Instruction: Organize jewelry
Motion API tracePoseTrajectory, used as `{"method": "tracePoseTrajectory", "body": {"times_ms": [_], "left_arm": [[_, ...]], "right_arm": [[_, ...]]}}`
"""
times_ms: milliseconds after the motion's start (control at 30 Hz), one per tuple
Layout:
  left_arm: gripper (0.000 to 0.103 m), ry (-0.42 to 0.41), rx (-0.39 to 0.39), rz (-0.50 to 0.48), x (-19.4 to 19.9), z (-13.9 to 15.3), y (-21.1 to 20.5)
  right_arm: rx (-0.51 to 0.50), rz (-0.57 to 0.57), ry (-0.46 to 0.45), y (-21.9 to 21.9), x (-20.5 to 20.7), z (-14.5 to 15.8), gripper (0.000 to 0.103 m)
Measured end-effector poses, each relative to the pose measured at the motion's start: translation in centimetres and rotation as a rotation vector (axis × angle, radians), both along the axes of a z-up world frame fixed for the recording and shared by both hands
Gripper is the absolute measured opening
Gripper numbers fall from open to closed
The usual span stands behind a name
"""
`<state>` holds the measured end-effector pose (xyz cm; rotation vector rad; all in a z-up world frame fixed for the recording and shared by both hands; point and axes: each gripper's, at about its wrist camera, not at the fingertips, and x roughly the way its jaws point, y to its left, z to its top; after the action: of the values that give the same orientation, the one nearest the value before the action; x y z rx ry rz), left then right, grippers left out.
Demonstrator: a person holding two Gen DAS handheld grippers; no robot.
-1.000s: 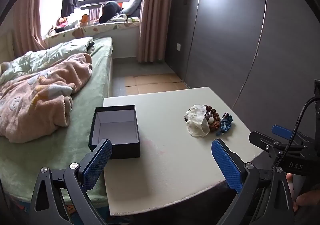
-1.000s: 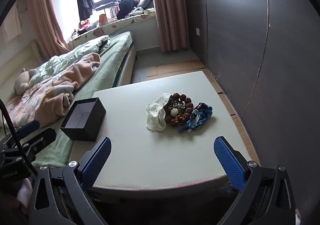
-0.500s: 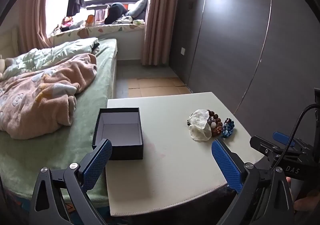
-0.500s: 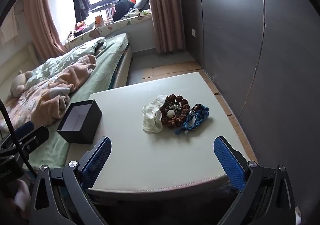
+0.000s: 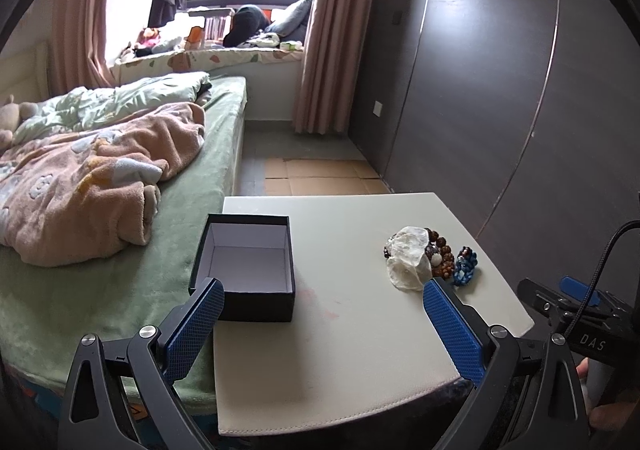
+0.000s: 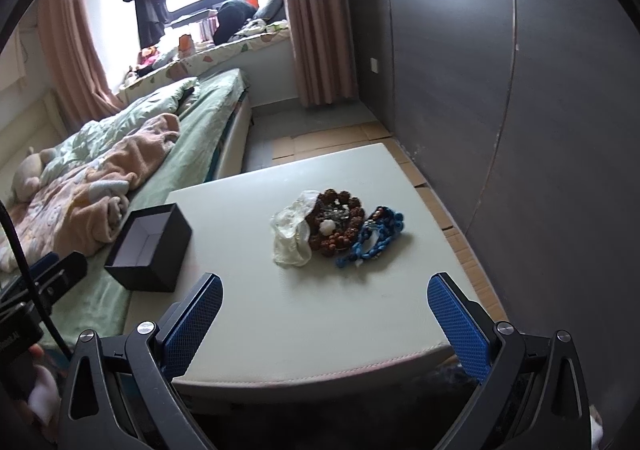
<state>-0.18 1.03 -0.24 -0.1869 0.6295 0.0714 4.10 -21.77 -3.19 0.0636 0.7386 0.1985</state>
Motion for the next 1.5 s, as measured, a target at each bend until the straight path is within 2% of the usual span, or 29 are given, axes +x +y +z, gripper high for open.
{"method": "tracePoseTrajectory", "body": {"times_ms": [800,1500], "left_arm": [[0.100,0.007,-0.010,0.020,1.0,-0.9,-0.5],[0.100,0.027,-0.023,-0.013,1.4,-1.6,-1.1]], "right_arm": [[-0.012,-0.019,-0.002,0.0,0.0,0.0,0.103],[-0.023,-0.033,0.026,0.1,0.4,-0.8,0.103]]}}
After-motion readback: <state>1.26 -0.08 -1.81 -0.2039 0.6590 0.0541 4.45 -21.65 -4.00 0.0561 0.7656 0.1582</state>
